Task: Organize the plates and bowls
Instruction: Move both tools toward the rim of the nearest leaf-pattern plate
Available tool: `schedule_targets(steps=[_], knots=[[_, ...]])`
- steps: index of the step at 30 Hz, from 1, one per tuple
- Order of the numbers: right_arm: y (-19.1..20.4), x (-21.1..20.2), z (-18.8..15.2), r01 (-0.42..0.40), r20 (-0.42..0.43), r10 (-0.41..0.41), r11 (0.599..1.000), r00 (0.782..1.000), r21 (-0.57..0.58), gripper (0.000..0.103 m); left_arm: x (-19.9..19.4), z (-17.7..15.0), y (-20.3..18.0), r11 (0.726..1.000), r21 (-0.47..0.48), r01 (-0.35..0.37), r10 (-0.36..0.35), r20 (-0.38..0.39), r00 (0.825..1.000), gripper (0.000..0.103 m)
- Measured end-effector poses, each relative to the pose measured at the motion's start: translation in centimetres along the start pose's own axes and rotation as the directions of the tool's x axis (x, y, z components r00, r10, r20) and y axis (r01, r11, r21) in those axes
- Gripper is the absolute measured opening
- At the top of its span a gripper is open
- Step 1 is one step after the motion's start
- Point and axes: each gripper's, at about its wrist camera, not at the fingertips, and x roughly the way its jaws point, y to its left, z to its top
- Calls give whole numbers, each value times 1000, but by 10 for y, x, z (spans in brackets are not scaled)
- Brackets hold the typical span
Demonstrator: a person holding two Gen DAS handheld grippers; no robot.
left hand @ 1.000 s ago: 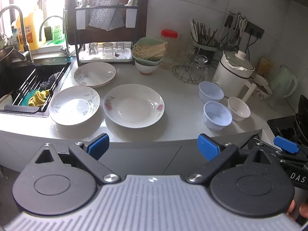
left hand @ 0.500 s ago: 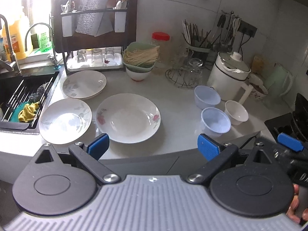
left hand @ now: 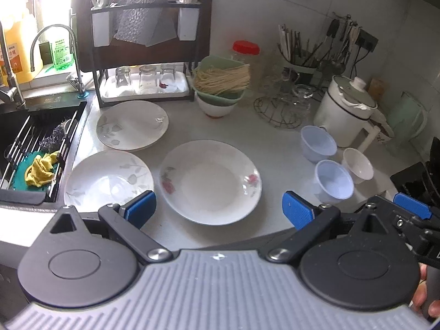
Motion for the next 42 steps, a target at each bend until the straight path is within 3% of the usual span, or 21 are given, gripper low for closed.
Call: schedule_targets(steps=[25, 42], knots=[[103, 103, 0, 9, -73, -10, 1000, 997, -1, 99, 79, 57, 140, 998, 25, 57, -55, -63, 997, 100], [169, 176, -14, -31, -208, 38, 999, 977, 34, 91, 127, 52, 248, 999, 10, 43, -41, -157, 987, 100]])
